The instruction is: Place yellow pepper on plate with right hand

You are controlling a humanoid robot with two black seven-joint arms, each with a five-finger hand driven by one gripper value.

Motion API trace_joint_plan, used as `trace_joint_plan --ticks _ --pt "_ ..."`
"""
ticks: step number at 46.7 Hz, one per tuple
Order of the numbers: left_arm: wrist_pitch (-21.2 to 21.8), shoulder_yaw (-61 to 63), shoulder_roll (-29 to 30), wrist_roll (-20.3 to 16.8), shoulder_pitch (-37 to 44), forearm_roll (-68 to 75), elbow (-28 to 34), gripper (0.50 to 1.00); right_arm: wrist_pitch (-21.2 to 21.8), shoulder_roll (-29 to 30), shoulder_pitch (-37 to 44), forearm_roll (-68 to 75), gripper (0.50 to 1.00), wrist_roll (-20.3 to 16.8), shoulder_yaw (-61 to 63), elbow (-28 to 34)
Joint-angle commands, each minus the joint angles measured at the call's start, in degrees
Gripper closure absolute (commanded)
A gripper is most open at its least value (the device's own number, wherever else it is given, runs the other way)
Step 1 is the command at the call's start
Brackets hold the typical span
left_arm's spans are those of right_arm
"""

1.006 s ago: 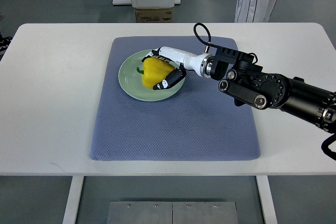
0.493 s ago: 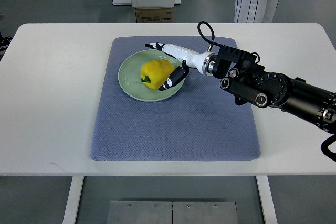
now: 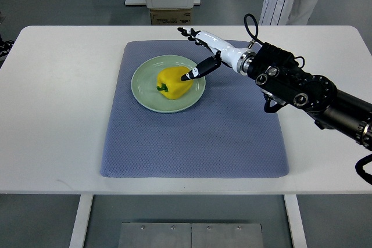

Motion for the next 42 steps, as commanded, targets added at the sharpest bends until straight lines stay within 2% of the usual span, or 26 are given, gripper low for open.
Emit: trace_joint_plan --ticks 1,7,19,25,42 --pt "0.0 0.0 0.0 0.0 0.0 0.0 0.1 0.500 0.0 -2.1 -1.0 1.4 0.507 -0.1 1.8 0.0" --pt "0.0 0.0 0.0 0.0 0.0 0.0 0.0 0.500 0.0 -4.5 -3.6 2.9 0.507 -0.3 7.0 -0.1" --pt "0.0 0.0 0.0 0.0 0.0 0.0 0.1 0.500 -0.4 -6.2 -9.4 3.9 0.509 -3.1 20.6 -0.3" --pt "0.0 0.0 0.0 0.0 0.0 0.0 0.1 0.500 -3.0 -6.1 -11.5 5.2 0.507 -4.7 25.7 -0.3" --pt "0.0 0.0 0.0 0.0 0.0 0.0 0.1 0.500 -8.1 -5.5 -15.6 14.3 0.507 -5.7 34.9 -0.3"
